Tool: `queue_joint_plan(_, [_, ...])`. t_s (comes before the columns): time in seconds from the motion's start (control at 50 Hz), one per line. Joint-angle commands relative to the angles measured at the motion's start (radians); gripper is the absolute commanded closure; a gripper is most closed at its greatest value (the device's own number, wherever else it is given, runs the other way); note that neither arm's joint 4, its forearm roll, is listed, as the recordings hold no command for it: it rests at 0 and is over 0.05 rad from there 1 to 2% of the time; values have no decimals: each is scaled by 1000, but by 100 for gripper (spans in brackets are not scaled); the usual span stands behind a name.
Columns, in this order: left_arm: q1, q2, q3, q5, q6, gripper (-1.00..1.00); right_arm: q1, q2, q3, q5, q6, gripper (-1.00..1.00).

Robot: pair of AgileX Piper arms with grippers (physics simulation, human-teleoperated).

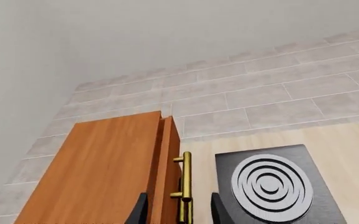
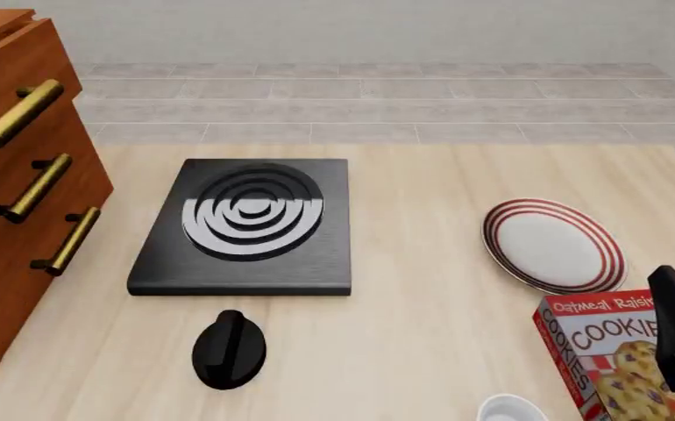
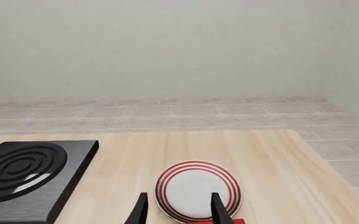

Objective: Pick the akita bowl in the top layer of the wooden cabinet and place it on the plate.

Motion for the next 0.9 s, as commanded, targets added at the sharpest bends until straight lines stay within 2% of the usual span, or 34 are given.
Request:
queue_joint_plan(0.02, [26, 35, -29, 40, 27, -100, -1, 0, -2, -2, 5, -100])
queue_joint_plan(0.26, [60, 73, -28, 56, 53, -100, 3, 0, -5, -4, 8, -100])
queue_joint_plan(0.9, [72, 169, -38, 140, 67, -100, 8, 0, -5, -8, 18, -100])
